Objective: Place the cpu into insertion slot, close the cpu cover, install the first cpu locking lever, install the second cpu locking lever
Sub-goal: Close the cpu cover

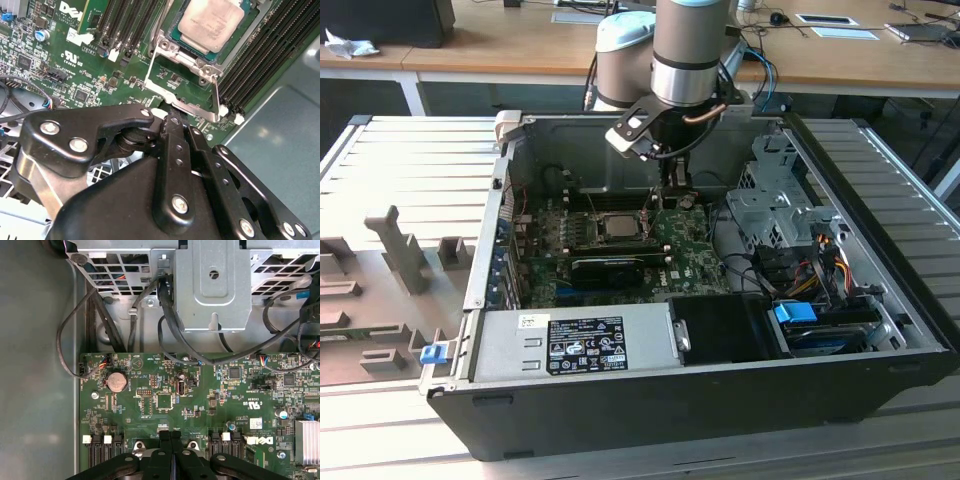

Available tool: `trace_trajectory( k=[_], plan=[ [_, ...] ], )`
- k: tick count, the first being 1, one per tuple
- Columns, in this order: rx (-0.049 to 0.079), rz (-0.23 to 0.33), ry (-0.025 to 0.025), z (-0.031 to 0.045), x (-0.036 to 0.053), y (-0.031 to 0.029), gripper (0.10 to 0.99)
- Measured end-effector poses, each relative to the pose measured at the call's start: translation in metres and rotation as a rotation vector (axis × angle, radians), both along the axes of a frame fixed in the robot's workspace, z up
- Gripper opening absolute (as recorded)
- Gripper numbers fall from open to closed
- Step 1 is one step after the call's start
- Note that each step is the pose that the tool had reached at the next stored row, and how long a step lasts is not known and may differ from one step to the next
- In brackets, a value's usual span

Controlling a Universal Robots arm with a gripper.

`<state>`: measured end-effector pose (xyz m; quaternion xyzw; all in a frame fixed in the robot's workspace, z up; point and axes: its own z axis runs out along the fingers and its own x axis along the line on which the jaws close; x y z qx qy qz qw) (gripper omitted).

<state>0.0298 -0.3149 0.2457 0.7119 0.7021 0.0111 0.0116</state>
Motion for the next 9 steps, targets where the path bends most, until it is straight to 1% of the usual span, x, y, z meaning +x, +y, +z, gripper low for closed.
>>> trace_trajectory(
  k=[9],
  plan=[
    [0.0, 0.0, 0.0, 0.0, -0.0023, 0.0, 0.106]
  ],
)
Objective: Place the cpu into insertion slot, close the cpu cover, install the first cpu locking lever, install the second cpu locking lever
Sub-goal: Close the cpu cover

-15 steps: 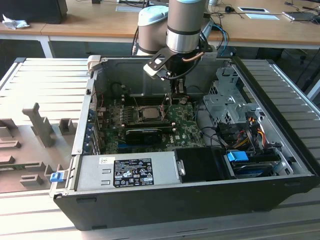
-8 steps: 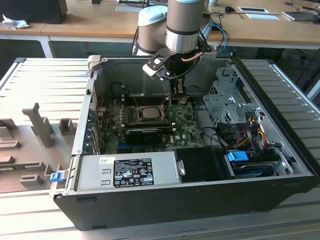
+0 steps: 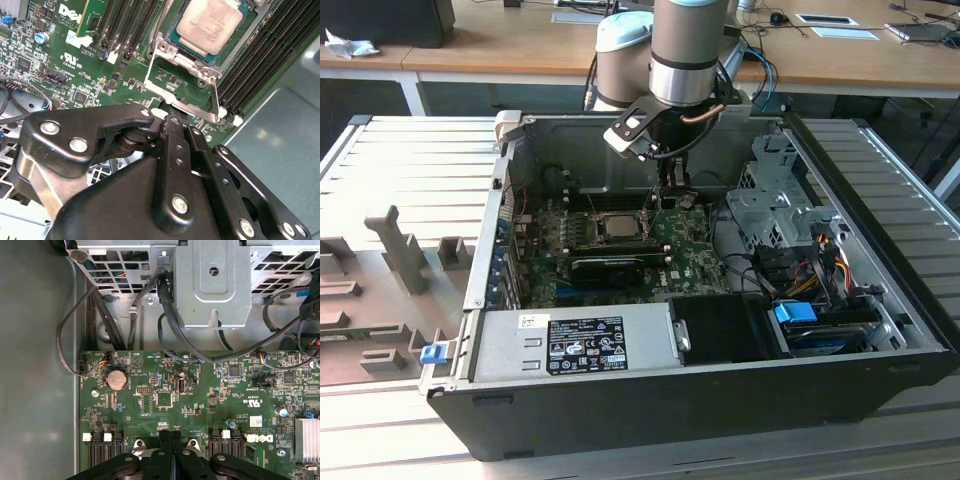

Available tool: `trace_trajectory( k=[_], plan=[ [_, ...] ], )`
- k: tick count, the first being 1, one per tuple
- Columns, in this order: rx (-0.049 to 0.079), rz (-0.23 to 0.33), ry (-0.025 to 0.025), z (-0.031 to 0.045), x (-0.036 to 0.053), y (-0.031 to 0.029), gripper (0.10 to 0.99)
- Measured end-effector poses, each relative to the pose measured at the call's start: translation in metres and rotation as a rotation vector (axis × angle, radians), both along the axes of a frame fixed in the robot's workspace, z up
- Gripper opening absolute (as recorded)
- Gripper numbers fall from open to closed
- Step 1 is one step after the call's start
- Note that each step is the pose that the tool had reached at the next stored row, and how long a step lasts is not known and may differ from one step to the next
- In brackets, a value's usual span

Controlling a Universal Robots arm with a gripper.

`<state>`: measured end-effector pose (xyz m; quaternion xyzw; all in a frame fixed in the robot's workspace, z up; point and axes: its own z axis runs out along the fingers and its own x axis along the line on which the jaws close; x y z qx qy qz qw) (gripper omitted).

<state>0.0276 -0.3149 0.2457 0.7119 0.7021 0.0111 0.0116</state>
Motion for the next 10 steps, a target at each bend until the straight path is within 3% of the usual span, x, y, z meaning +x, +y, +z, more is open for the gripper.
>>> trace_trajectory(
  k=[10],
  plan=[
    [0.0, 0.0, 0.0, 0.0, -0.0024, 0.0, 0.106]
  ],
)
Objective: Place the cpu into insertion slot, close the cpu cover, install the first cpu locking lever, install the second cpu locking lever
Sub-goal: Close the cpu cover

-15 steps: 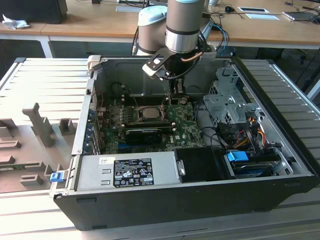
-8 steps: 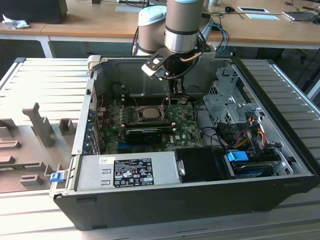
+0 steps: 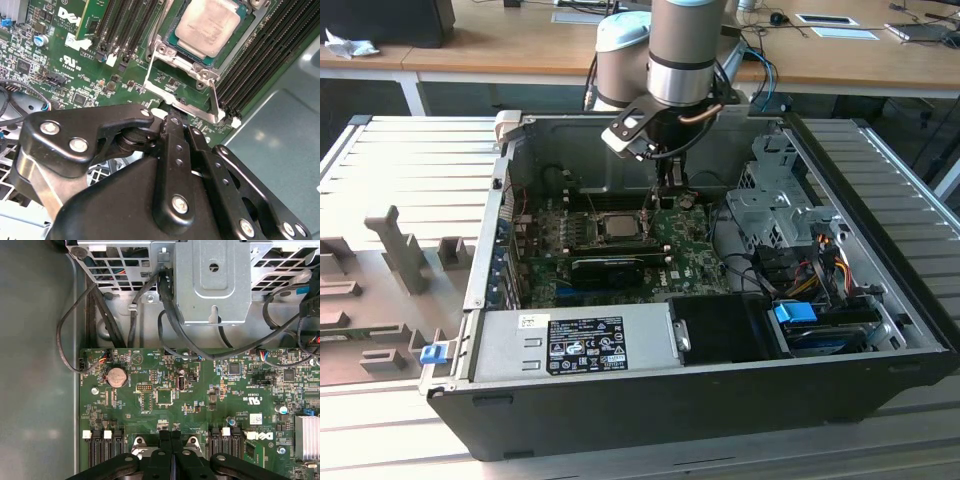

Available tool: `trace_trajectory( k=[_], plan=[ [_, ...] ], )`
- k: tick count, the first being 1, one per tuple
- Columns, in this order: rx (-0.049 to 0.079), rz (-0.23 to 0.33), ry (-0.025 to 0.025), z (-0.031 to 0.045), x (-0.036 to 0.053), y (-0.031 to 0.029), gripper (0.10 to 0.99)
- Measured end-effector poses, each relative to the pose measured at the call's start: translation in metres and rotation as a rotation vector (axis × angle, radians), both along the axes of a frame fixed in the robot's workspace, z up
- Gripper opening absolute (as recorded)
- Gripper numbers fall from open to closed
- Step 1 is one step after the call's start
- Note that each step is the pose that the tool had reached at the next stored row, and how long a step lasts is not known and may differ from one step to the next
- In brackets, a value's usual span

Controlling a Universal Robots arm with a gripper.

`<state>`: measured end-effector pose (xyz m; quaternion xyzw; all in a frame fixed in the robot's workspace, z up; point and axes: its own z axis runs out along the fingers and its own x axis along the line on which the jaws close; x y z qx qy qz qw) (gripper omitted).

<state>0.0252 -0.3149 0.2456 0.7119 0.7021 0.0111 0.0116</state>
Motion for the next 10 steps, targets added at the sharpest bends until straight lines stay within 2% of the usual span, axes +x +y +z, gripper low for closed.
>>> trace_trajectory(
  k=[10],
  plan=[
    [0.0, 0.0, 0.0, 0.0, -0.0024, 0.0, 0.106]
  ],
)
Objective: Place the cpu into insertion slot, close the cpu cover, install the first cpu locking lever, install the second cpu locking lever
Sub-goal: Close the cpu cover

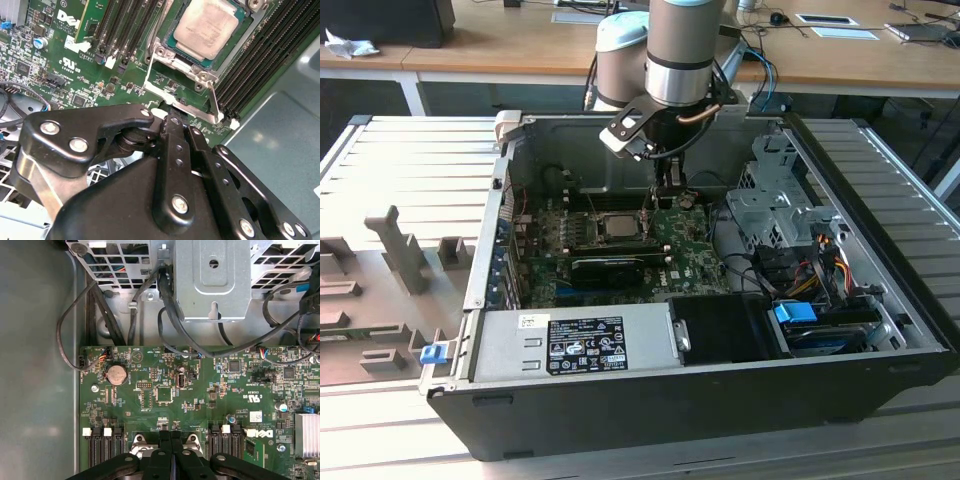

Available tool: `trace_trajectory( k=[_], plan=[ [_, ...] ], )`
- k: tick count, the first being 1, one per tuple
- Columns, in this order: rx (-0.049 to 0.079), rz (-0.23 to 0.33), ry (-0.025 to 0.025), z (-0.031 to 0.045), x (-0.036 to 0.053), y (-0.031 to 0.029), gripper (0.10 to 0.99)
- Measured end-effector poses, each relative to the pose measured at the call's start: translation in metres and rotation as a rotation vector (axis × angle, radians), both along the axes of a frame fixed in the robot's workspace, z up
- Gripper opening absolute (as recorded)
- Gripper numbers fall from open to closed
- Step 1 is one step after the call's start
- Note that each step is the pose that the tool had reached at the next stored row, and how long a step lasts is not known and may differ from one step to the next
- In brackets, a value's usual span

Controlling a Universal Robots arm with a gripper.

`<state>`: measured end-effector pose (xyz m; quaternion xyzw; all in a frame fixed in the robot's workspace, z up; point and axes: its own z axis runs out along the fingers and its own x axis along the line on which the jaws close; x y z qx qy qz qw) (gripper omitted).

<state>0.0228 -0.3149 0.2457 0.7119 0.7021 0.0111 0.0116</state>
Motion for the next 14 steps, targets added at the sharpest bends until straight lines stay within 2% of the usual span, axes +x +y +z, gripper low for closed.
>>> trace_trajectory(
  k=[14],
  plan=[
    [0.0, 0.0, 0.0, 0.0, -0.0026, 0.0, 0.106]
  ],
)
